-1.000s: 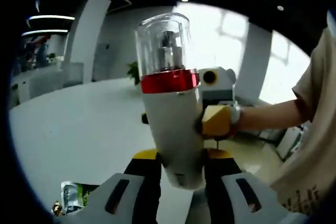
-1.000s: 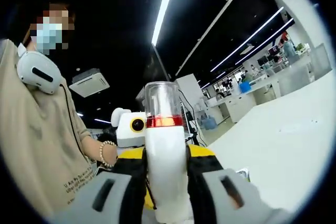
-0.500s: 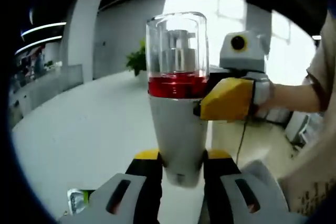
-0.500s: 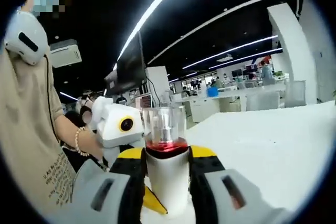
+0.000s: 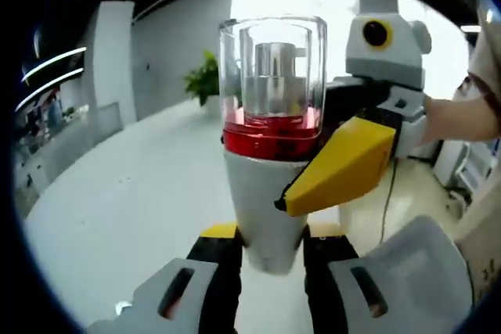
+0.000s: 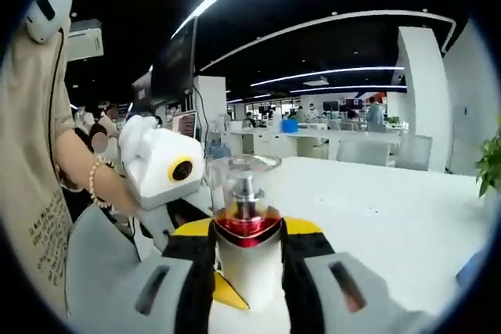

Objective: Arrange the skincare products in the storage area until every visible bottle or jar stands upright without overlapping.

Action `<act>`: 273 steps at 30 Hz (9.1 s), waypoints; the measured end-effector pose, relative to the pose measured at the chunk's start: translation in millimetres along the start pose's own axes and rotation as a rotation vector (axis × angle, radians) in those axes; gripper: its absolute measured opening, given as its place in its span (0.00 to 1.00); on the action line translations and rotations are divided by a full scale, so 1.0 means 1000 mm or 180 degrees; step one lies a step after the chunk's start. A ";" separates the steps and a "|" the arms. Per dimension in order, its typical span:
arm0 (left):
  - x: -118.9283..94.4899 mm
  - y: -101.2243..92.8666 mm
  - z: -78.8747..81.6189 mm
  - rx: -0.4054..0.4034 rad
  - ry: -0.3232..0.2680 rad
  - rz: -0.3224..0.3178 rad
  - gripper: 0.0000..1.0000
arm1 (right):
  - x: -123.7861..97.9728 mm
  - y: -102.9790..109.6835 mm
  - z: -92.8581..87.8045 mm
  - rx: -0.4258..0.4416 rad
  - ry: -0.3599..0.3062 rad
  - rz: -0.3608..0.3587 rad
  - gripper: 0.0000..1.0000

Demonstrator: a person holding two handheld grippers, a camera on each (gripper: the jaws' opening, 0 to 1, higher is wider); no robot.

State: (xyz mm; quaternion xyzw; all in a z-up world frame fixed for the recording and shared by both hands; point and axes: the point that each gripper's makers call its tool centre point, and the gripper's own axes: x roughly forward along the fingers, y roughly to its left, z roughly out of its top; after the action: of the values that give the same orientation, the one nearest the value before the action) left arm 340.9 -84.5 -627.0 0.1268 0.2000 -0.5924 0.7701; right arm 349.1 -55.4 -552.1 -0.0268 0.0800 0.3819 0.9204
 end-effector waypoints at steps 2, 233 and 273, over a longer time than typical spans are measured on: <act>0.003 0.003 -0.004 -0.0009 0.0014 -0.0002 0.26 | 0.005 -0.004 -0.009 -0.0014 0.0071 -0.0003 0.32; -0.231 0.022 -0.160 -0.1421 -0.0104 0.1611 0.96 | 0.036 0.066 -0.120 0.0236 0.1455 0.0008 0.89; -0.231 0.024 -0.162 -0.1651 -0.0191 0.1582 0.95 | 0.159 0.056 -0.162 -0.0751 0.2302 0.0826 0.72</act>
State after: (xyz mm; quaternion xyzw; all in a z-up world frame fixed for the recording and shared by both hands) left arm 288.0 191.4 -666.2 -0.0455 0.2840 -0.3201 0.9027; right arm 399.8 77.4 -737.4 -0.2546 0.3570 0.4675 0.7676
